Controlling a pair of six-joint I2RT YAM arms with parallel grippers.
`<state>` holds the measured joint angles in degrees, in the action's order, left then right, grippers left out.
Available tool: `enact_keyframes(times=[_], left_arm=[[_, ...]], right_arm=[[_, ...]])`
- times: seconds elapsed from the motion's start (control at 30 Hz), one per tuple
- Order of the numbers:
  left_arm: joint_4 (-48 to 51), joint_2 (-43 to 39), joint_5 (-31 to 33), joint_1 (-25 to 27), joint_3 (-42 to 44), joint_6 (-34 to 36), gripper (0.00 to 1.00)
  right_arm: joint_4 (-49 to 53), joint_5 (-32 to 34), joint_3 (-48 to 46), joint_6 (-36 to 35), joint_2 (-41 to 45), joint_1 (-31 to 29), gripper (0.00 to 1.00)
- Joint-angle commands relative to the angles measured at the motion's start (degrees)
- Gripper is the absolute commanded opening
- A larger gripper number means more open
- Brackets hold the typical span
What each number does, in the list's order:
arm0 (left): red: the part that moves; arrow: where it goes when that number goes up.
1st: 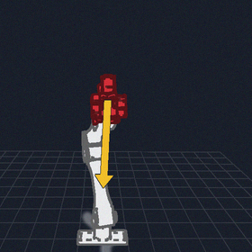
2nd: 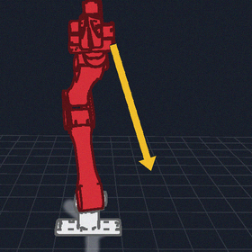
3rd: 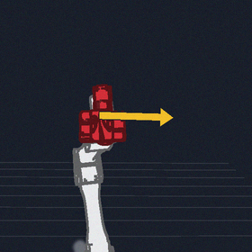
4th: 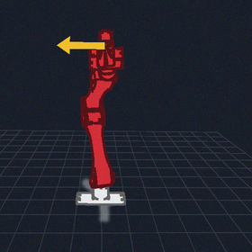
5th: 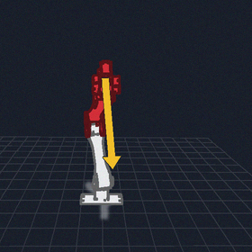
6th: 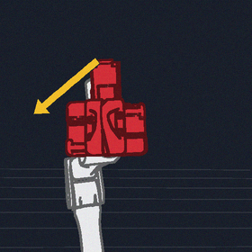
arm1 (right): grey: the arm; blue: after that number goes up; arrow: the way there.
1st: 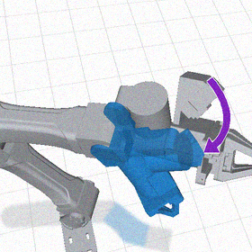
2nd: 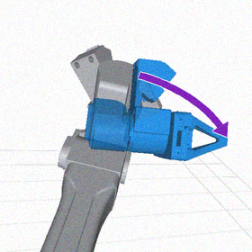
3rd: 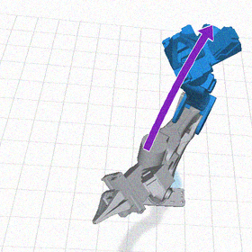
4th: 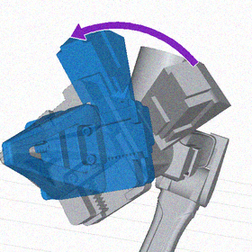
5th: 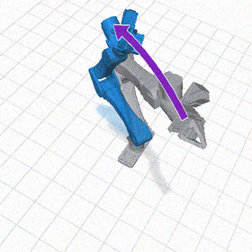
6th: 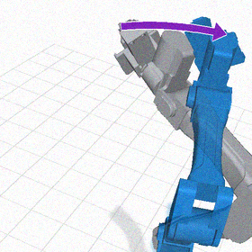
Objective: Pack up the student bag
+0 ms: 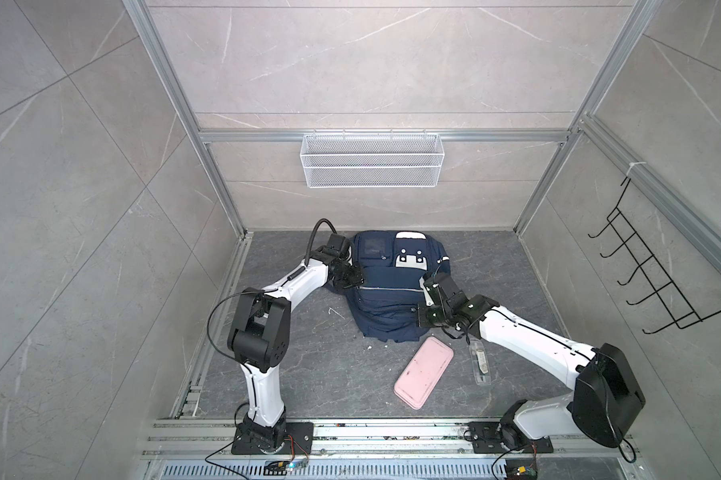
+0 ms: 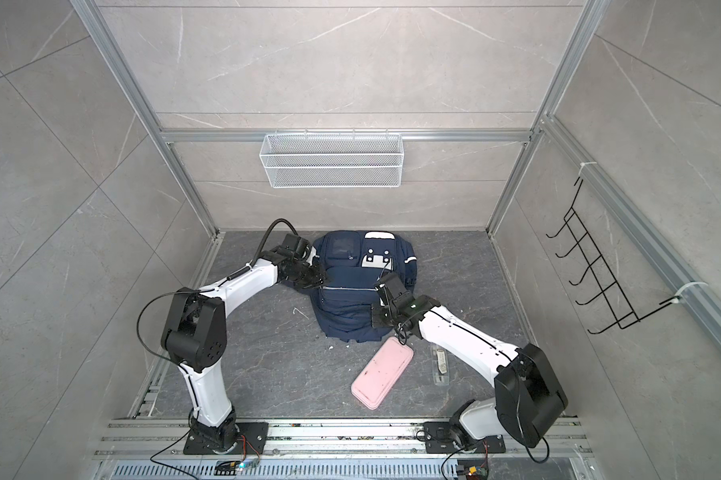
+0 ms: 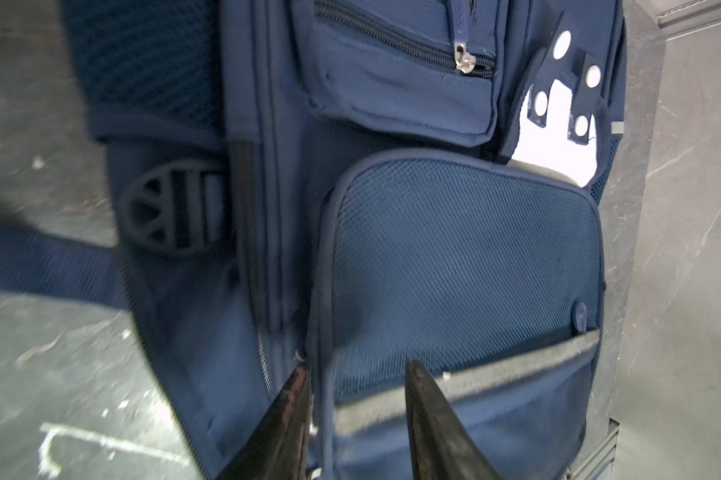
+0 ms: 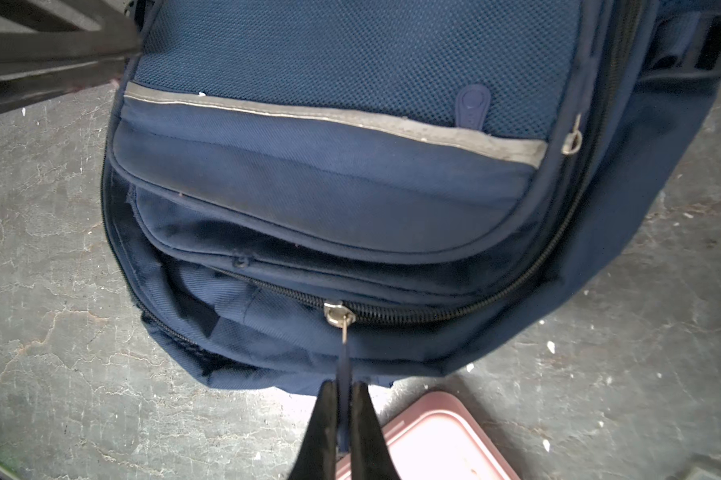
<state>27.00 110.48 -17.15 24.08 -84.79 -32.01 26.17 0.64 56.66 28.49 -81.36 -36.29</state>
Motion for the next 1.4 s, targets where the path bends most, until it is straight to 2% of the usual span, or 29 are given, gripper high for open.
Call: enact_keyframes(times=[0.0, 0.13, 0.2, 0.23, 0.33, 0.47, 0.6, 0.83, 1.07, 1.23, 1.37], left_arm=[[1.4, 1.4, -1.9, -0.2, -2.2, 1.7, 0.4], [2.2, 2.8, -1.3, -0.1, -3.6, 2.0, 0.37], [1.8, 2.8, -1.6, -0.2, -3.5, 1.7, 0.3], [1.1, 2.7, -2.2, -0.2, -3.2, 1.3, 0.25], [-0.7, 1.8, -3.6, -0.2, -1.9, 0.3, 0.0], [-4.6, -1.5, -4.5, -1.6, 2.8, -3.4, 0.0], [-15.8, -7.2, -6.1, -5.1, 13.6, -13.2, 0.0], [-26.6, -11.8, -7.6, -5.1, 21.1, -22.2, 0.0], [-27.7, -14.9, -7.4, -3.3, 21.2, -25.1, 0.0], [-27.8, -18.2, -6.0, -3.2, 22.9, -26.1, 0.0], [-27.5, -21.3, -4.3, -3.4, 25.6, -26.3, 0.0]], right_arm=[[1.5, 0.0, 0.7, -1.0, 0.3, 0.3, 0.0], [1.9, -0.1, 1.2, -1.3, 0.4, 0.3, 0.0], [1.9, -0.1, 1.4, -1.5, 0.3, 0.3, 0.0], [2.0, 0.0, 1.5, -1.5, 0.2, 0.3, 0.0], [2.0, -0.2, 1.8, -1.6, -0.1, 0.4, 0.0], [1.9, -1.7, 2.4, -2.3, -0.5, 0.3, 0.0], [1.0, -5.5, 2.8, -2.8, -1.7, -0.4, 0.0], [1.3, -3.8, 6.3, -2.7, -6.1, -9.2, 0.0], [-2.4, -5.6, 14.3, 0.7, -15.8, -13.5, 0.0], [-4.0, -7.8, 21.1, 3.4, -23.2, -14.8, 0.0], [-5.1, -7.5, 24.0, 4.7, -25.5, -14.9, 0.0]])
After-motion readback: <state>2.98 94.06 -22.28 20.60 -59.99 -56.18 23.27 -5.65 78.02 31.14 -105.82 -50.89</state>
